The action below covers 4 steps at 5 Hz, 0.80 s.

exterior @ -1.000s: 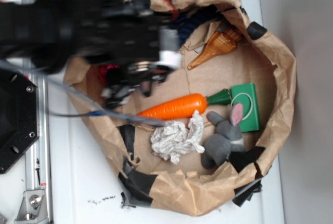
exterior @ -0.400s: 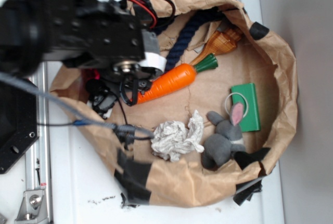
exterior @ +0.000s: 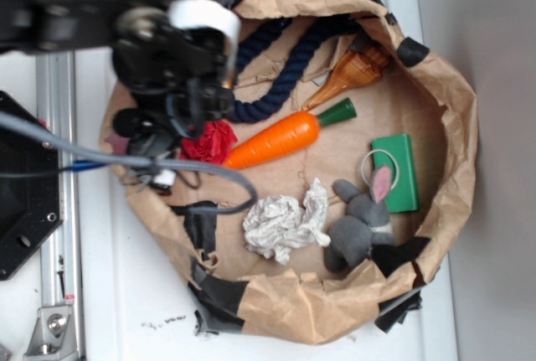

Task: Grab the red paper.

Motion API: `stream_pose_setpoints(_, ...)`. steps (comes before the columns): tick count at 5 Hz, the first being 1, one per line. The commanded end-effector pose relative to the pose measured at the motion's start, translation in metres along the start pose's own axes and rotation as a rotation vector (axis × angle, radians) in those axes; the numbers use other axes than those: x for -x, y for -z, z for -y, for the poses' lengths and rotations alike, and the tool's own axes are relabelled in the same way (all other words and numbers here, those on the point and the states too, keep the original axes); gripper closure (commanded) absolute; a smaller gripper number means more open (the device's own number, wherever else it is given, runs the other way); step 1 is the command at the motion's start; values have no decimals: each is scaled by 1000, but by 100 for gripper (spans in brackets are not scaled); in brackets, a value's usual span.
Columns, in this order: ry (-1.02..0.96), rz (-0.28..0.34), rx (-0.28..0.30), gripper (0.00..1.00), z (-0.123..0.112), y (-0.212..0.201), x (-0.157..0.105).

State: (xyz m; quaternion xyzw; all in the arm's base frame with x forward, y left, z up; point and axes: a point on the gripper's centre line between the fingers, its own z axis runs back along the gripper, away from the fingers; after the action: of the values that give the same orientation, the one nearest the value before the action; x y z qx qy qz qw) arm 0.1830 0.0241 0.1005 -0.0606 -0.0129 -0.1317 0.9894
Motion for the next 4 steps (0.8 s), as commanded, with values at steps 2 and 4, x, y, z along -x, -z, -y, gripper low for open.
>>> stream_pose_setpoints(2, -22, -63, -23, 0, -3, 30, 1)
stream_pose_setpoints(4, -26, -26, -74, 0, -16, 65, -14)
